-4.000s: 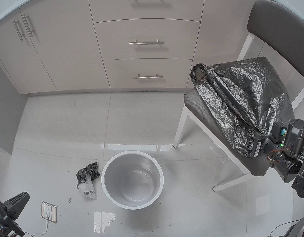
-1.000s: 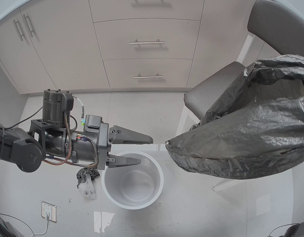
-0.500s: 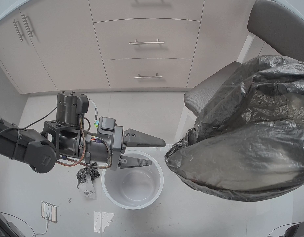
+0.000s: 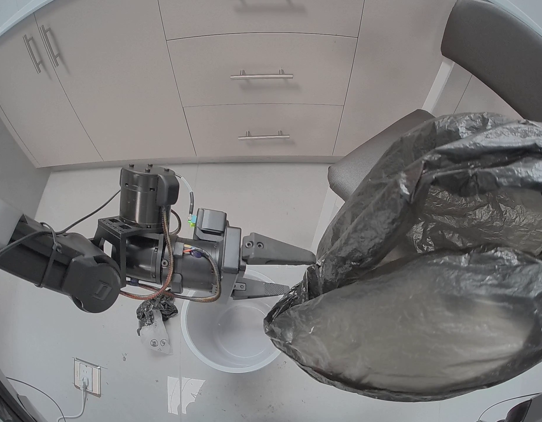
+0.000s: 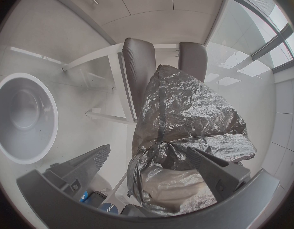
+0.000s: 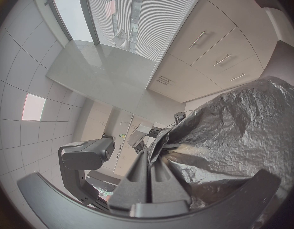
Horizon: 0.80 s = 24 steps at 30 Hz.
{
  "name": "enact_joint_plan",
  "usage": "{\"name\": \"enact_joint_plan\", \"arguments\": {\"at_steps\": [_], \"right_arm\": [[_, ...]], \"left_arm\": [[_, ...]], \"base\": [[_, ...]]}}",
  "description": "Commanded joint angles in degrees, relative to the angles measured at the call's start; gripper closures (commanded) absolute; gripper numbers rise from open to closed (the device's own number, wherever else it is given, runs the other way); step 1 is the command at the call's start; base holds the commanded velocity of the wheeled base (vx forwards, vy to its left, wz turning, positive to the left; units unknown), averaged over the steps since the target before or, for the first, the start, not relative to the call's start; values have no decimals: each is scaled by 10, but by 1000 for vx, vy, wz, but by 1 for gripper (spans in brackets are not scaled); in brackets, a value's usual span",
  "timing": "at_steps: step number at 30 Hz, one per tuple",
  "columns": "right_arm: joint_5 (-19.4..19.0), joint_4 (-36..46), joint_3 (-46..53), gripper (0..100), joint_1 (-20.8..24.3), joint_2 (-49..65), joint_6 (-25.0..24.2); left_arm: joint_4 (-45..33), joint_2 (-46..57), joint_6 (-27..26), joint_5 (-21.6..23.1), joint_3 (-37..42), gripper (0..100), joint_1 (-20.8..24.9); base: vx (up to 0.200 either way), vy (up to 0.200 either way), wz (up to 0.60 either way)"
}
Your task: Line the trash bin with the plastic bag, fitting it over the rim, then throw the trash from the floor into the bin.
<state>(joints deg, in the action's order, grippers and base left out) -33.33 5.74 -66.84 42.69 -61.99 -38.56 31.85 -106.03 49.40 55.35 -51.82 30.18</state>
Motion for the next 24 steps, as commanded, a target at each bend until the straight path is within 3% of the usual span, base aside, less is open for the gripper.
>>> {"name": "enact_joint_plan", "arguments": {"at_steps": [1,16,24], "right_arm": [[1,0,-14,100,6,-17,1],[6,0,-31,100,2,-21,3],[9,0,-32,100,-9,-38,22]], "left_arm": [[1,-13,0,-1,3,0,16],[1,26,-4,-6,58,0,22],[1,44,-35,-4,83,0,22]], "base": [[0,0,0],[0,0,0],[0,0,0]]}}
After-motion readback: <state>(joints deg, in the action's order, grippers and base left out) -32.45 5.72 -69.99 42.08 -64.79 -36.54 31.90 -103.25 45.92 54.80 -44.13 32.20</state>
